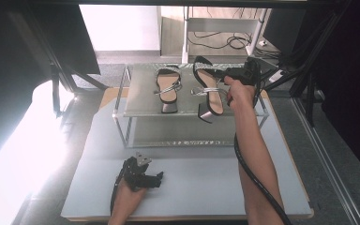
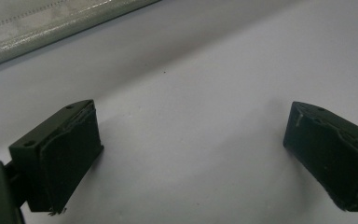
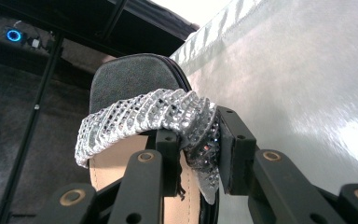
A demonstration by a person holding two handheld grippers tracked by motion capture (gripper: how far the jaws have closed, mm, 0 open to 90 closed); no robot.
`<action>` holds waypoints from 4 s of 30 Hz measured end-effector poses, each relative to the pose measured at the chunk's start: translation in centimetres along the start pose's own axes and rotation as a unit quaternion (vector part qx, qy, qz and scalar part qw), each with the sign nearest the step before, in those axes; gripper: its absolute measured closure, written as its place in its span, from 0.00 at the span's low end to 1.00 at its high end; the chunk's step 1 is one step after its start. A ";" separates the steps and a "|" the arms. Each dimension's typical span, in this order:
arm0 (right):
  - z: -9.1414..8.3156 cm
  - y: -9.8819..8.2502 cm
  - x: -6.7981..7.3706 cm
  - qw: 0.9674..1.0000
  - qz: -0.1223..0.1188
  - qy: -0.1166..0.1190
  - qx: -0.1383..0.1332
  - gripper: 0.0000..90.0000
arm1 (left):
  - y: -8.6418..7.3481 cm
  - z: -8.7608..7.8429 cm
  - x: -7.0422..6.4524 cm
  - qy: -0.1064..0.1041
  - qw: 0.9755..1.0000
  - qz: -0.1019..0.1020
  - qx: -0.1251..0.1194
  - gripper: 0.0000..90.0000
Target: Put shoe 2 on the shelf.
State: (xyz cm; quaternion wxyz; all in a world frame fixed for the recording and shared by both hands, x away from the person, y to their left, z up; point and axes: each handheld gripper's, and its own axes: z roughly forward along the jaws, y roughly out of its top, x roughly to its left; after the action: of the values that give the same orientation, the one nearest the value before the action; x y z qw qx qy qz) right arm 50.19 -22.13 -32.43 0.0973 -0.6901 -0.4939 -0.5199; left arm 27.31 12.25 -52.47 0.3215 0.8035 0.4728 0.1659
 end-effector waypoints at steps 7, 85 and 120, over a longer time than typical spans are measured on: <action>2.5 0.9 -0.5 1.000 -0.003 -0.026 0.000 0.81 | 0.0 0.0 0.0 0.000 1.000 -0.001 0.000 0.04; 1.6 -1.6 -1.4 0.993 -0.099 0.057 0.004 0.33 | 0.0 0.0 0.0 0.002 1.000 0.003 0.002 0.04; -9.4 -12.3 -6.9 0.968 -0.217 0.117 0.055 0.31 | 0.0 0.0 -0.1 0.003 1.000 0.002 0.000 0.04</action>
State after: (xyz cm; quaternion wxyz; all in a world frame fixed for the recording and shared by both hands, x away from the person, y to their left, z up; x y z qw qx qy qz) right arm 34.88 -26.15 -38.60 0.0770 -0.4942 -0.6448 -0.5780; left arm 27.33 12.17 -52.49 0.3198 0.8040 0.4719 0.1693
